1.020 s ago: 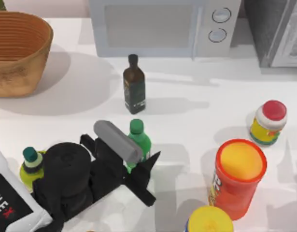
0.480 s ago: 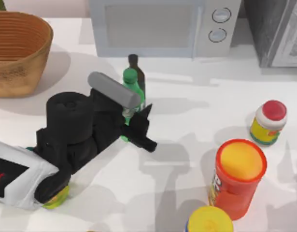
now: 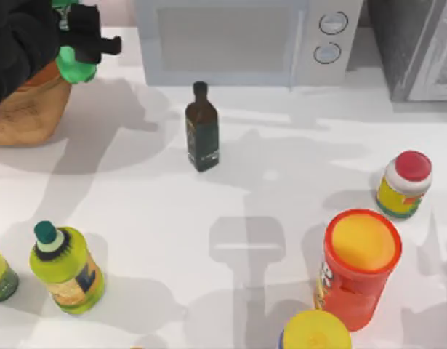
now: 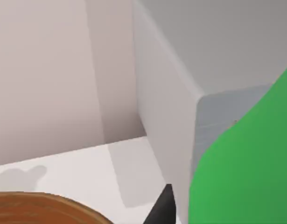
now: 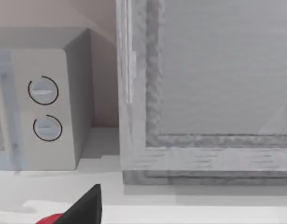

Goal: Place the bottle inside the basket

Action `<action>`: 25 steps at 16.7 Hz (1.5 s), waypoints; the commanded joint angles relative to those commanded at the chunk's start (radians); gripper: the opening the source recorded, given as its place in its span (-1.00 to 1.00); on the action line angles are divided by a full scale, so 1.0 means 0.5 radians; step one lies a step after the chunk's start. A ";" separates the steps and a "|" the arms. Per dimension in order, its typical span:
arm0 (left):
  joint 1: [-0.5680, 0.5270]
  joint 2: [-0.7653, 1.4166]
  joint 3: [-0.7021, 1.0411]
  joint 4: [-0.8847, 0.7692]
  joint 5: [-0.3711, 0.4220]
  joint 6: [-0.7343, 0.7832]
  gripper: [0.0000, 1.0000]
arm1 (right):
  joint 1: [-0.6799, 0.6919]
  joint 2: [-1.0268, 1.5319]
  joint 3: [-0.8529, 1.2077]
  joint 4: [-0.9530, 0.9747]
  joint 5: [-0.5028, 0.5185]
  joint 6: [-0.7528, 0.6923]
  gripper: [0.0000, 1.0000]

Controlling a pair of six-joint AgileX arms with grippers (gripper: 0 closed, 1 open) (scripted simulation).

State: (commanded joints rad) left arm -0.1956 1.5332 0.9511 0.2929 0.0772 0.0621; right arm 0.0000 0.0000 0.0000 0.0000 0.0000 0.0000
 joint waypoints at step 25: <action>0.651 0.287 0.635 -0.363 0.143 0.002 -1.00 | 0.000 0.000 0.000 0.000 0.000 0.000 1.00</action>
State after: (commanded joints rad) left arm 0.1299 1.6768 1.2685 0.1112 0.1486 0.0631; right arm 0.0000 0.0000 0.0000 0.0000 0.0000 0.0000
